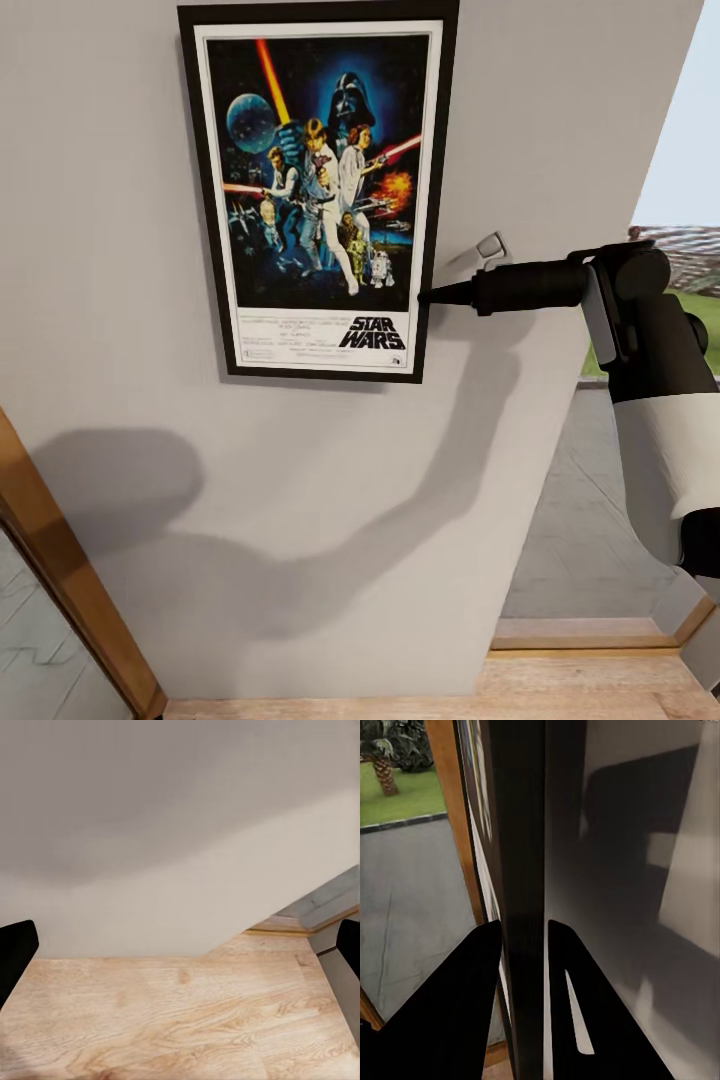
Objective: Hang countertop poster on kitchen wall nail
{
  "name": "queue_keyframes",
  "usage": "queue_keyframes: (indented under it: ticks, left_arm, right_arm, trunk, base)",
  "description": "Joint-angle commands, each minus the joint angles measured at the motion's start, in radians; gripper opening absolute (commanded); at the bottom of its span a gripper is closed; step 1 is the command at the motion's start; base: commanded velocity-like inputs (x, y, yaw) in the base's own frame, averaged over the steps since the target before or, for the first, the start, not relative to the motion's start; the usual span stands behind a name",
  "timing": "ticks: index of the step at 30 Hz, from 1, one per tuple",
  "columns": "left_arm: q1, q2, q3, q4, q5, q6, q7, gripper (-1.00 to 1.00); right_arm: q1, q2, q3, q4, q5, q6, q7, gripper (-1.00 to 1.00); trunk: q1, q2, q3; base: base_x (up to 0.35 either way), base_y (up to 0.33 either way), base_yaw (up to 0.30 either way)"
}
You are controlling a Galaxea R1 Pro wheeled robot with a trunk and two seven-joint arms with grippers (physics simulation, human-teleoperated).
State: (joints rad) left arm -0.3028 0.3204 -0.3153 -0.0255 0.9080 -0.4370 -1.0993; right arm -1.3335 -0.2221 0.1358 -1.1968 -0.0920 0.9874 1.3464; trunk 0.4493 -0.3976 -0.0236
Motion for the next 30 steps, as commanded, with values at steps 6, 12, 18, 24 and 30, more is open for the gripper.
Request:
queue_keyframes:
  ticks: [6,12,18,24,30]
  left_arm:
    - [-0.001,0.000,-0.008,0.000,0.008,-0.005,-0.002,1.00]
    - [-0.001,0.000,-0.008,0.000,0.008,-0.005,-0.002,1.00]
    - [-0.001,0.000,-0.008,0.000,0.008,-0.005,-0.002,1.00]
    - [-0.001,0.000,-0.008,0.001,0.008,-0.005,-0.002,1.00]
    - [-0.001,0.000,-0.008,0.001,0.008,-0.005,-0.002,1.00]
  right_arm:
    - [-0.001,-0.001,0.002,0.000,-0.009,0.010,-0.003,-1.00]
    - [-0.001,-0.002,0.002,0.000,-0.010,0.010,-0.003,-1.00]
    - [-0.001,-0.002,0.003,-0.004,-0.011,0.010,-0.003,-1.00]
    - [0.006,-0.002,0.004,-0.010,-0.013,0.010,-0.002,-1.00]
    - [0.014,-0.004,0.004,-0.040,-0.034,0.008,0.002,-1.00]
  trunk:
    - [0.001,-0.002,-0.002]
    - [0.001,-0.002,-0.002]
    - [0.001,-0.002,-0.002]
    - [0.001,-0.002,-0.002]
    - [0.001,-0.002,-0.002]
  base:
    - [0.000,0.000,0.000]
    - [0.000,0.000,0.000]
    - [0.000,0.000,0.000]
    - [0.000,0.000,0.000]
    - [0.000,0.000,0.000]
